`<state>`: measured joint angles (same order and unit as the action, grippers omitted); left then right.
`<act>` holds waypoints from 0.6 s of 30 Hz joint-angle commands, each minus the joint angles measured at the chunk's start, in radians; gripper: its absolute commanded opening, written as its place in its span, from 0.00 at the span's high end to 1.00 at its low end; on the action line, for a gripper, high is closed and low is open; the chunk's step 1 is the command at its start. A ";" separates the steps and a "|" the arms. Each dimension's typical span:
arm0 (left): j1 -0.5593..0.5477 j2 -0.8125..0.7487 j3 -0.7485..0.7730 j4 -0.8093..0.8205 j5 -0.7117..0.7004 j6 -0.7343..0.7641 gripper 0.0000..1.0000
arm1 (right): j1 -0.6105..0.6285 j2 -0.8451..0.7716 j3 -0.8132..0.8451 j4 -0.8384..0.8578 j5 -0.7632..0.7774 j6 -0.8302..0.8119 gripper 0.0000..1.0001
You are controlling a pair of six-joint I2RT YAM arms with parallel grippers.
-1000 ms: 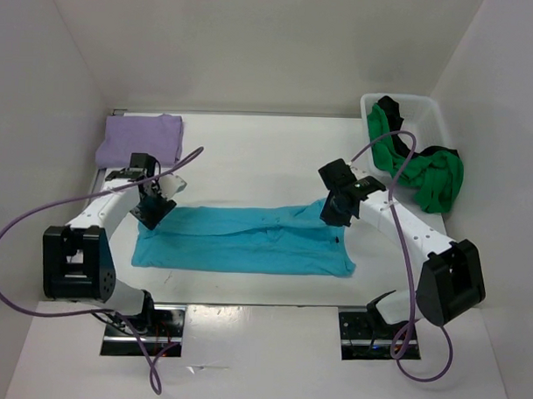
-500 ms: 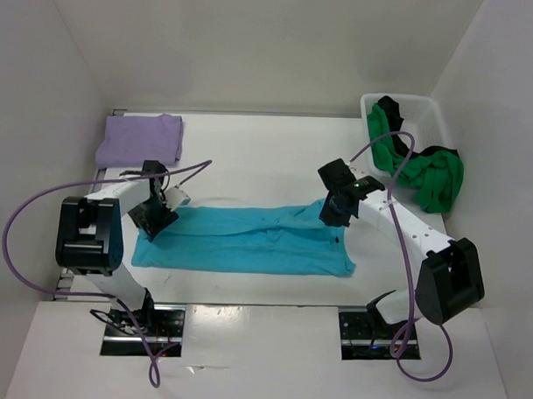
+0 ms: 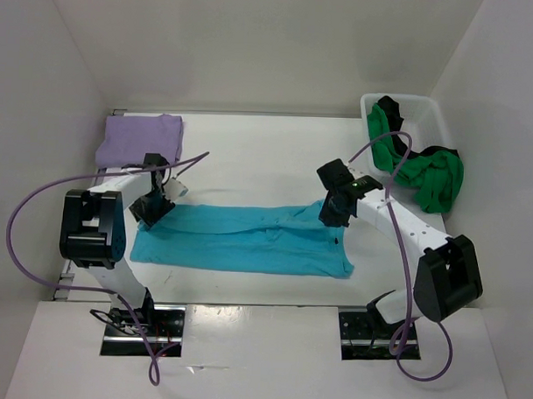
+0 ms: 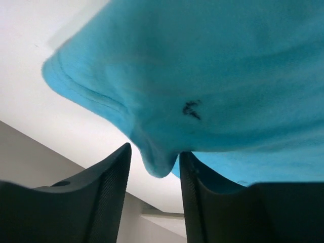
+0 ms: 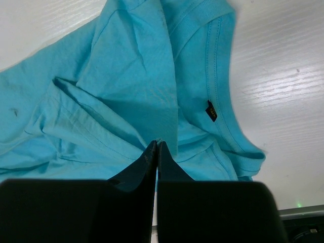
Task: Fold and stack the t-shirts
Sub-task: Fold the other side of the tshirt into a rectangle
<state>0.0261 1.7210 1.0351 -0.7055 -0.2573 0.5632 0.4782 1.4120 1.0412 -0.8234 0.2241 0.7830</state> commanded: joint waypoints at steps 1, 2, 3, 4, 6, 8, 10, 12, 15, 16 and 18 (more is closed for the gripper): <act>0.001 -0.029 0.043 -0.040 -0.002 -0.016 0.48 | 0.008 0.008 0.002 0.017 0.014 -0.011 1.00; 0.001 -0.029 0.043 -0.040 0.007 -0.016 0.46 | 0.008 0.008 0.002 0.017 0.014 -0.011 1.00; 0.001 -0.029 0.043 -0.040 0.007 -0.007 0.46 | 0.008 0.018 0.002 0.017 0.014 -0.011 1.00; 0.001 -0.029 0.043 -0.040 0.007 -0.006 0.46 | 0.008 0.018 0.002 0.017 0.014 -0.011 1.00; 0.001 -0.018 0.034 -0.040 0.007 -0.006 0.54 | 0.008 0.018 0.002 0.017 0.014 -0.021 1.00; 0.001 0.003 0.034 -0.040 0.007 -0.006 0.72 | 0.008 0.018 0.002 0.017 0.014 -0.021 1.00; 0.001 0.017 0.034 -0.040 0.018 -0.006 0.93 | 0.008 0.018 0.002 0.017 0.014 -0.021 1.00; 0.001 0.029 0.055 -0.049 0.027 -0.006 1.00 | 0.008 0.009 0.002 0.026 0.014 -0.021 1.00; 0.001 0.038 0.078 -0.060 0.041 -0.016 1.00 | 0.008 0.008 0.002 0.026 0.023 -0.021 1.00; 0.001 0.038 0.088 -0.060 0.026 -0.026 1.00 | 0.008 0.008 0.002 0.026 0.023 -0.021 1.00; 0.001 0.026 0.114 -0.045 0.001 -0.042 1.00 | 0.008 0.008 0.014 0.026 0.050 -0.021 1.00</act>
<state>0.0261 1.7569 1.0882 -0.7483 -0.2428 0.5625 0.4782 1.4204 1.0412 -0.8227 0.2291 0.7677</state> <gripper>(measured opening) 0.008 0.005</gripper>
